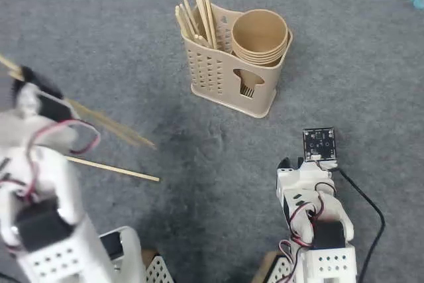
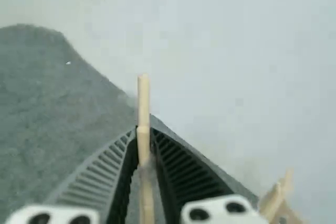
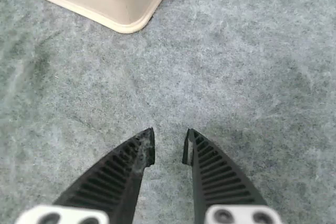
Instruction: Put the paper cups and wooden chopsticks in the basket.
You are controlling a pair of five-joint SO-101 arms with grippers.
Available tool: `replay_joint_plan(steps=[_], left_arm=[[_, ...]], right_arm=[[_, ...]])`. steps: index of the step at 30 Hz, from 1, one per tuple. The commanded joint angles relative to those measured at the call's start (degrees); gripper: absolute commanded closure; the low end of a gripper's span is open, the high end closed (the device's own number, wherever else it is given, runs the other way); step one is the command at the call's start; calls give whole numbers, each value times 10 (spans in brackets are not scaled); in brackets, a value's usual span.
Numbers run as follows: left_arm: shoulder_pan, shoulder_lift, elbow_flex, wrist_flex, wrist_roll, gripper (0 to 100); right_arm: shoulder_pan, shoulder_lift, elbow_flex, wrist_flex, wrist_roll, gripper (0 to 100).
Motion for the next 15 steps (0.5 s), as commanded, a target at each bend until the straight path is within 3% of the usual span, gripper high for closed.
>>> replay_joint_plan(steps=[1,6,12,15], left_arm=[[40,-78,72,-73,-26,989],[114,-118,121,-219,-27,989],[221,-67,110,-466,-27,989],[278,4,58,-501,-27,989]], right_arm=[[4,-14,8,0,11,902],[4,-14,8,0,11,902],[4,-14,8,0,11,902],[5,-14,8,0,11,902]])
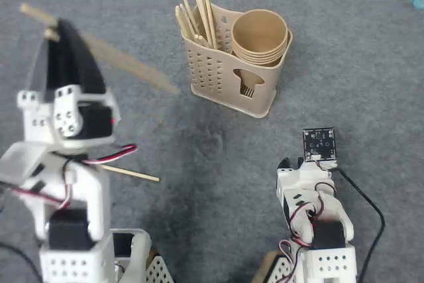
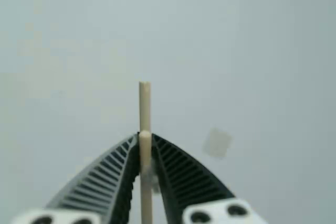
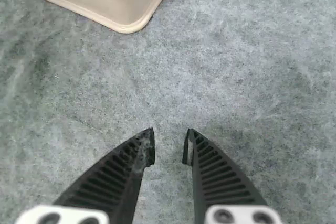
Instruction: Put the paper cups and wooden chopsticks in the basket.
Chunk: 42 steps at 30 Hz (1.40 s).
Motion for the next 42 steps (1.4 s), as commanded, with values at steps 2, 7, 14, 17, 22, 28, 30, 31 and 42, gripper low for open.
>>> replay_joint_plan(steps=[2,7,14,17,22,28,30,31,42], left_arm=[[72,127,-108,-47,-7,989],[73,312,-280,-50,-10,989],[85,503,-417,-50,-92,989],[91,530,-415,-50,-93,989],[129,538,-367,-86,-94,989],[147,545,-334,-103,-119,989],[147,545,-324,-103,-127,989],[147,545,-320,-103,-128,989],[147,544,-240,-104,-153,987]], right_arm=[[5,-14,8,0,11,902],[5,-14,8,-1,11,902],[5,-14,8,-2,11,902],[5,-14,8,-2,11,902],[5,-14,8,-3,11,902],[3,-14,8,-3,11,902],[2,-14,8,-3,12,902],[2,-14,8,-3,18,902],[2,-14,8,-3,34,902]])
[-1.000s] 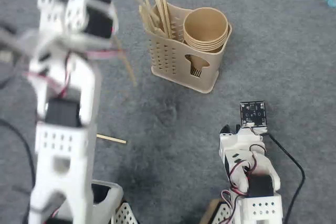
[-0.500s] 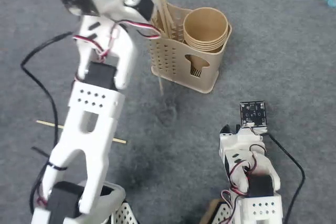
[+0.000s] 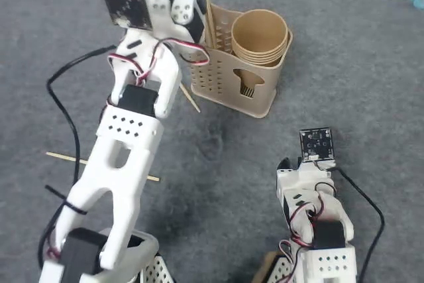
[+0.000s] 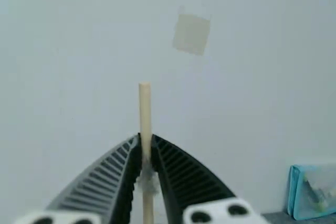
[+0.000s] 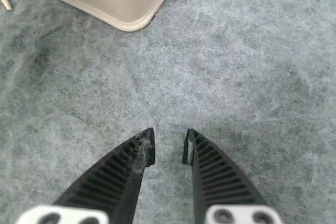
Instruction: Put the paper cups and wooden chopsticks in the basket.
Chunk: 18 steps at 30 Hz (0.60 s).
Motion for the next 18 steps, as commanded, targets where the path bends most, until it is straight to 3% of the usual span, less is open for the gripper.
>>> replay_joint_plan(steps=[1,9,18], left_arm=[[4,-4,11,-15,-6,986],[-9,-10,36,18,1,761],[-75,-129,19,180,1,829]], right_arm=[[3,-14,8,-3,11,902],[3,-14,8,-3,11,902],[4,-14,8,-3,11,902]])
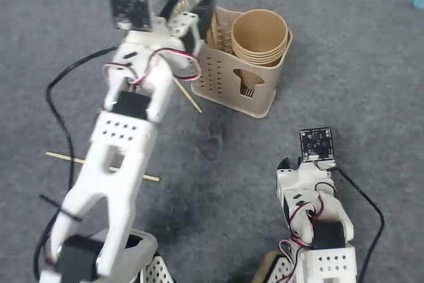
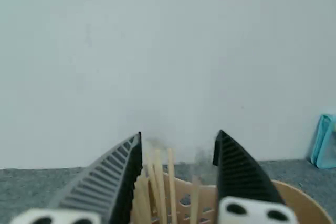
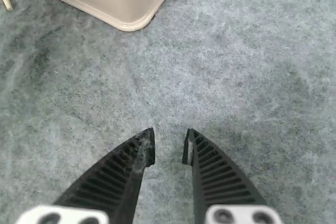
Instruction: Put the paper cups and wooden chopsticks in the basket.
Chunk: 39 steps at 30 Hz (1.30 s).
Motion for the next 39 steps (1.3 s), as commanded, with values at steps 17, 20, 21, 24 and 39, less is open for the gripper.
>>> replay_joint_plan(steps=[17,20,21,24,39], left_arm=[[-424,-355,251,419,50,987],[-484,-402,379,396,47,985],[-503,-416,420,383,40,984],[-545,-448,519,342,-18,984],[-593,-469,594,297,-9,848]], right_arm=[[-54,-14,-44,3,21,902],[-102,-14,-88,15,52,902],[-124,-13,-105,22,56,902],[-193,-7,-156,36,62,902],[-328,515,-376,-189,61,897]])
